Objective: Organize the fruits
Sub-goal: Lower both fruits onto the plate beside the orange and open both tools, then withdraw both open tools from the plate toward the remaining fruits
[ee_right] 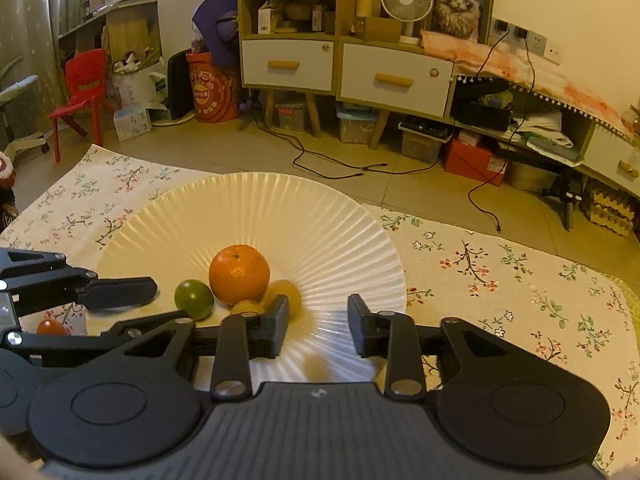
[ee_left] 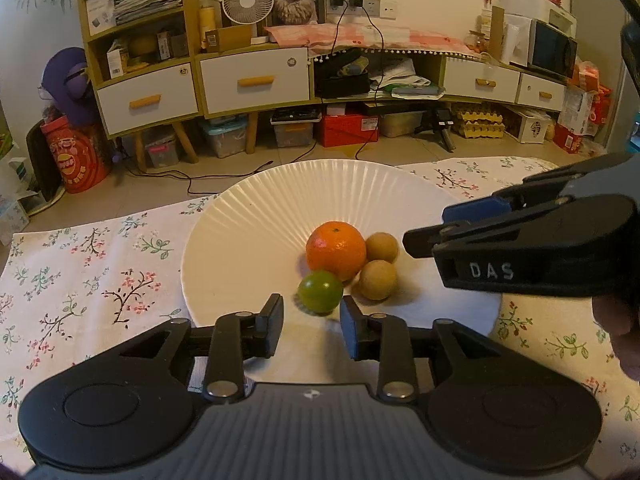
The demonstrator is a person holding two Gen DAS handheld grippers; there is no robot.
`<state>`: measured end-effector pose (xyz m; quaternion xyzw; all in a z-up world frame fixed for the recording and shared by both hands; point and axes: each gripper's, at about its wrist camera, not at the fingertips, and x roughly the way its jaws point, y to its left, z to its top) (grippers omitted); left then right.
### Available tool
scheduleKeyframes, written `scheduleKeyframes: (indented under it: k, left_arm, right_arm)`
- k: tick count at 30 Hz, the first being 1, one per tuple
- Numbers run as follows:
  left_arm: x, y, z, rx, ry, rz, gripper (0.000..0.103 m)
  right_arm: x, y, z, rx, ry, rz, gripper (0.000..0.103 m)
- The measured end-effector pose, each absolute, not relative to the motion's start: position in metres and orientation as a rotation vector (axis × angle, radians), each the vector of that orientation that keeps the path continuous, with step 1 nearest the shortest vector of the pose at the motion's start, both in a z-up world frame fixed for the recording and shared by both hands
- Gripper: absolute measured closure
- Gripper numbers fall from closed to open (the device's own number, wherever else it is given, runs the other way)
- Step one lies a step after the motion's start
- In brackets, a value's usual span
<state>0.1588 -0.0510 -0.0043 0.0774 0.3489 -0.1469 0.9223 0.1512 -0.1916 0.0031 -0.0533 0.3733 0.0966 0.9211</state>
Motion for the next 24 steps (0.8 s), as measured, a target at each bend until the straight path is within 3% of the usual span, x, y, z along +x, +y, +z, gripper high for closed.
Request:
scheduleKeyframes:
  k: [5,13,24]
  left_arm:
    - [0.152,-0.047,0.004,0.158,0.695,-0.305,0.047]
    - [0.132,-0.038,0.018,0.156,0.672,-0.316,0.023]
    - [0.104,-0.022,0.023,0.133,0.684,-0.296,0.012]
  right_arm:
    - [0.145,-0.196,0.011,-0.089,0.753,0.185,0.056]
    - [0.127,-0.2,0.025,-0.071,0.735,0.176,0.037]
    - [0.096,-0.192,0.038,-0.087,0.725,0.191,0.024]
